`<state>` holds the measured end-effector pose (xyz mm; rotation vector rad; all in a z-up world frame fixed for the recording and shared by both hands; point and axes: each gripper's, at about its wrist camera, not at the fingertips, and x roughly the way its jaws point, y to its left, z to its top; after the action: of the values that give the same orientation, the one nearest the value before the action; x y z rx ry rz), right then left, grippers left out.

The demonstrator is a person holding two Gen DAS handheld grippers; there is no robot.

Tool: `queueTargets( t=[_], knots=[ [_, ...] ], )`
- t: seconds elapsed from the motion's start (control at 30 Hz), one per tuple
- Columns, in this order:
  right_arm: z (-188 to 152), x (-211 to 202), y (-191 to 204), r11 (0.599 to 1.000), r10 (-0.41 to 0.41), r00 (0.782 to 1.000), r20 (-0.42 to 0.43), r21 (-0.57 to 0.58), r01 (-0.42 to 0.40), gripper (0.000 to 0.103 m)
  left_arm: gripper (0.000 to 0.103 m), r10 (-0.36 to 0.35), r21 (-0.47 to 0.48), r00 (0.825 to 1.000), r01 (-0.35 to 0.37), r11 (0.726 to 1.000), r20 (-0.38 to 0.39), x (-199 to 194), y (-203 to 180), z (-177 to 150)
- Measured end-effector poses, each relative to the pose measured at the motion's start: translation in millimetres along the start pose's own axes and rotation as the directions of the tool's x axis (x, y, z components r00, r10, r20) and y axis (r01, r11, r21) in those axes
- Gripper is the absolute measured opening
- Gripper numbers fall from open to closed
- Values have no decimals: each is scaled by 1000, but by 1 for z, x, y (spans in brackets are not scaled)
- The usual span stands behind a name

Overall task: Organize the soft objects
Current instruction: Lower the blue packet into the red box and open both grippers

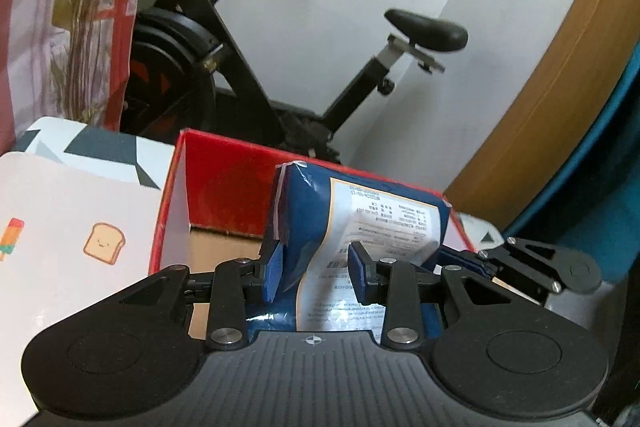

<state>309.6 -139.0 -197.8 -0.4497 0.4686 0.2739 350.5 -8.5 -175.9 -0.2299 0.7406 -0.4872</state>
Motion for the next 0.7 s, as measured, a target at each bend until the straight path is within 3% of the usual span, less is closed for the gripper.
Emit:
queueTargets(
  t=[0.17, 0.3, 0.4, 0.63, 0.7],
  knots=[
    [-2, 19, -13, 983, 87, 990, -109, 172, -68, 17, 37, 7, 9, 999, -7, 1000, -32, 7, 5, -3],
    [-8, 29, -27, 938, 158, 973, -165, 334, -95, 14, 37, 42, 41, 998, -41, 998, -38, 10, 5, -3],
    [-10, 36, -27, 921, 186, 964, -189, 376, -104, 11, 37, 52, 53, 998, -50, 997, -39, 12, 6, -2],
    [-13, 55, -30, 910, 166, 933, -320, 414, -20, 11, 37, 59, 69, 998, -57, 996, -29, 8, 3, -5],
    [-15, 56, -31, 912, 137, 924, -358, 409, 23, 18, 37, 62, 67, 998, -60, 996, -27, 6, 3, -6]
  ],
)
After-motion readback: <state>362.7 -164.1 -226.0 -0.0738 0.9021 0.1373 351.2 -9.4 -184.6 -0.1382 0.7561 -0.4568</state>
